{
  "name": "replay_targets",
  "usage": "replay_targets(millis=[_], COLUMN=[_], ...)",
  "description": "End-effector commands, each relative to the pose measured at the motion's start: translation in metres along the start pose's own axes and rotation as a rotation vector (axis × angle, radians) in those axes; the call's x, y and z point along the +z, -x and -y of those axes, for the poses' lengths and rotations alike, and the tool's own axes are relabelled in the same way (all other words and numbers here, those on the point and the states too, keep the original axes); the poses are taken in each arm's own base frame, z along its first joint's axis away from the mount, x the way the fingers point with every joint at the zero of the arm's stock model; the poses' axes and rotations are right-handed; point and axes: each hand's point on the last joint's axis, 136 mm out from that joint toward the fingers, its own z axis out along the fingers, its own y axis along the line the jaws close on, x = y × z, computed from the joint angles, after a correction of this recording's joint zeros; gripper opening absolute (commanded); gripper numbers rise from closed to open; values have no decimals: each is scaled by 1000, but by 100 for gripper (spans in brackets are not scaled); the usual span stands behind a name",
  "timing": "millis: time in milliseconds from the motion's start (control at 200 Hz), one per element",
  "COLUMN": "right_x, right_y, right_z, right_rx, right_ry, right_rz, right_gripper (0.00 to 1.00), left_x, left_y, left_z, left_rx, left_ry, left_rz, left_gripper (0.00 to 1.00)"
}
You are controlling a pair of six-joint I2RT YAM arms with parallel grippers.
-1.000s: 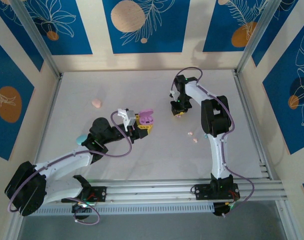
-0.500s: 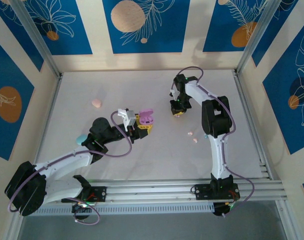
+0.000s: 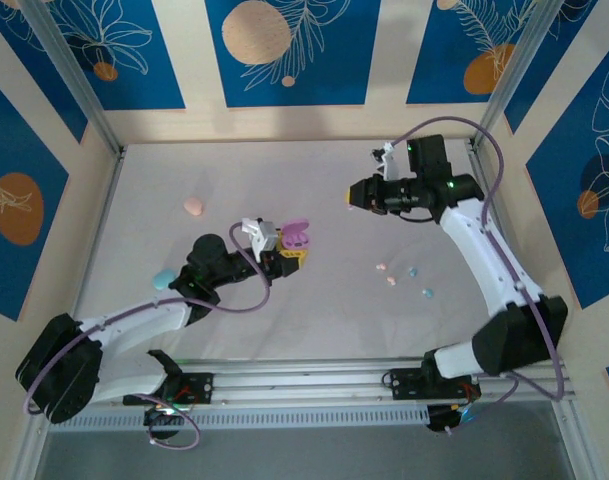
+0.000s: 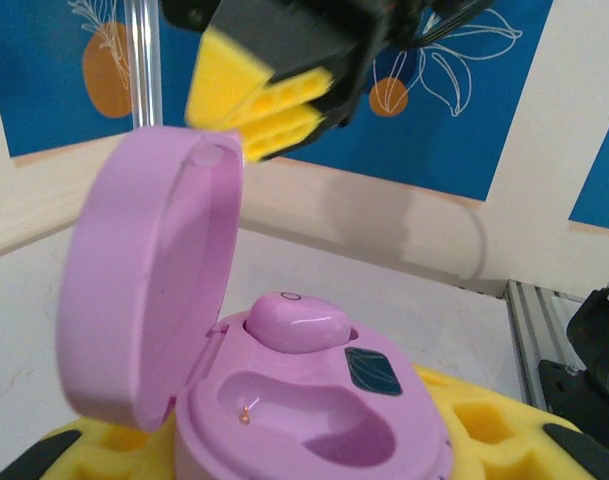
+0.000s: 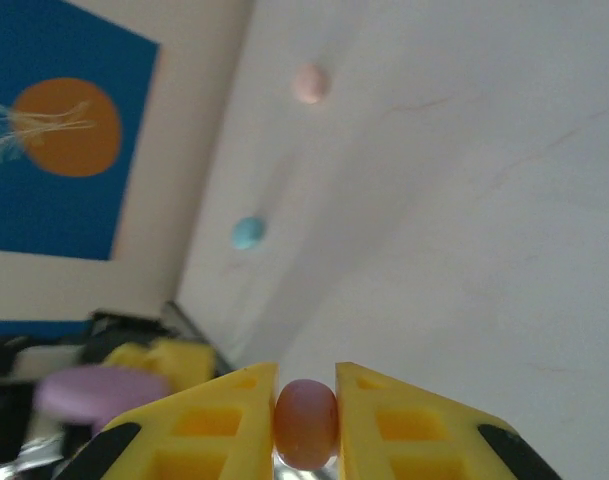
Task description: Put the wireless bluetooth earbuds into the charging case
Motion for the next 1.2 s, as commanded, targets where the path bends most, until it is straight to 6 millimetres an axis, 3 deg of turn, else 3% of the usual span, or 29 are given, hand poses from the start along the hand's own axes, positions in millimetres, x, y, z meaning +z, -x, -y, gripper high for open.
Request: replay_targets(millis=[0,220,380,660,1030,1191], right_x=[-2,15,33,50,70,73], right_y=[-16,-38,-52,-63,-62,-60], right_z=[-39,-80,-92,-95,-95,-86], right_rx=[38,-16,-37,-58,-67,-69], right_ry=[166,248,244,192,126,54], right_rz=[-39,-115,-161,-177,-143,-122], right_gripper=[22,22,22,22,22,22], left_x=[5,11,12,11,12,11], left_y=[14,15,17,18,18,19], left_z=[1,-2,-5,-8,-6,-4], left_rx=[50,50,52,52,49,50], left_ry=[-3,-1,14,31,20,18], left_rz=[44,48,56,67,68,73], left_gripper=[28,28,28,29,28,28])
